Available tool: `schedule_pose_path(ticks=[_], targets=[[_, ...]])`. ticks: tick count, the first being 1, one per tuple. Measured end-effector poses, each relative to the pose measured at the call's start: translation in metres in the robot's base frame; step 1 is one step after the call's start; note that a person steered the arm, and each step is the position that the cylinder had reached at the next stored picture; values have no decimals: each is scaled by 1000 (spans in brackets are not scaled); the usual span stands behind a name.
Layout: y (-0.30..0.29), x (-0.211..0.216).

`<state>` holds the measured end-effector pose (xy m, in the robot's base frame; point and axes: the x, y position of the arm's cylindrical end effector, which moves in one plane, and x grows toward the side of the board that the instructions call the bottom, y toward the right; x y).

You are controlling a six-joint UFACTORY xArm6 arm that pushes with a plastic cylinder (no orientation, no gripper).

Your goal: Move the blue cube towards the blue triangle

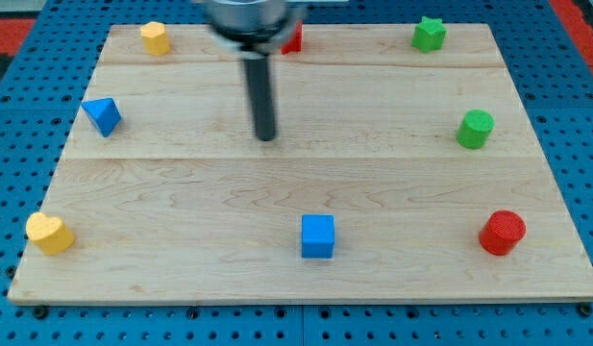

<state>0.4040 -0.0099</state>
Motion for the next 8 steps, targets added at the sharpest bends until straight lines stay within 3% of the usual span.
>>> schedule_pose_path(ticks=[1, 3, 4, 5, 7, 8], targets=[[70, 22], [119, 158], [25, 163], [-41, 132], [-77, 119], [-140, 108]])
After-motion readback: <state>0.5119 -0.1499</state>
